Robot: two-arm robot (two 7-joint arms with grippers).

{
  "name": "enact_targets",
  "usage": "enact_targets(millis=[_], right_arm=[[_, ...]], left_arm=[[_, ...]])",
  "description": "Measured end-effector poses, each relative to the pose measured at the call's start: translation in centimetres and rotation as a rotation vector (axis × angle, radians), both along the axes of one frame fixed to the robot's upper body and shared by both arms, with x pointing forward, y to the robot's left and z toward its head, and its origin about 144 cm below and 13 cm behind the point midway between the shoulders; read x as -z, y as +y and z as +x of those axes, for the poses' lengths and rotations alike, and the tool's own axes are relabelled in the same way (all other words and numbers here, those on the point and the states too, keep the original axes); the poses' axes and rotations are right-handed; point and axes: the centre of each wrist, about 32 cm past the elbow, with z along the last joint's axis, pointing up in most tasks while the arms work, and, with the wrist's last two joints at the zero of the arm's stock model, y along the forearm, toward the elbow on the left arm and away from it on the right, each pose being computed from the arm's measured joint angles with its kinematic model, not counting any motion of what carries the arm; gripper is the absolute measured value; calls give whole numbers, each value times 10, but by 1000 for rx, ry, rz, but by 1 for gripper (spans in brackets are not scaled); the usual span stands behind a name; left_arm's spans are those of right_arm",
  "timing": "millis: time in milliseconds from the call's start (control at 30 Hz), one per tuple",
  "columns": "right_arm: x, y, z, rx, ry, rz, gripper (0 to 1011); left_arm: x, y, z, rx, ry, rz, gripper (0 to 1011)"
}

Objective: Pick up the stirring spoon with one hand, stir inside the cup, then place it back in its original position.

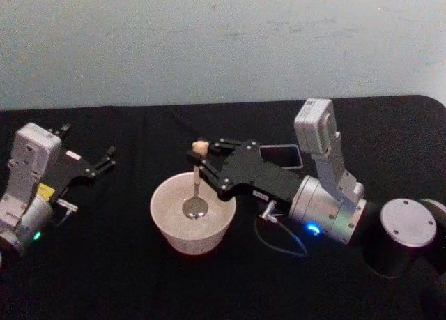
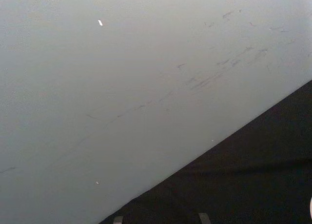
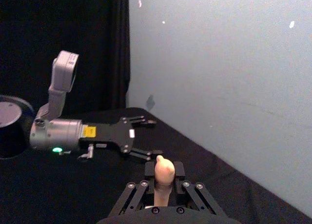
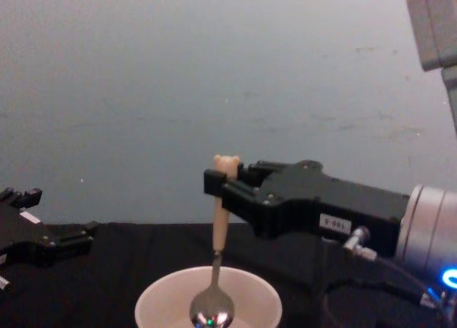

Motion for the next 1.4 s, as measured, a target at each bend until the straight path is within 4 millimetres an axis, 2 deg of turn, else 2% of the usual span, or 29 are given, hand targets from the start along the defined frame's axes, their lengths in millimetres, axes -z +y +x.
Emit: enact_targets(millis=[500,900,1167,1400], right_arm=[[12,21,1,-54,37,-50,222],[15,32,21,32,54,-30,222],[13,26,29,96,52,-26,222],[12,11,22,122,42,-52,222]], left_arm=[[0,0,0,0,0,0,1001],[0,0,0,0,0,0,1002],[0,0,0,0,0,0,1002],[0,0,0,0,0,0,1001]])
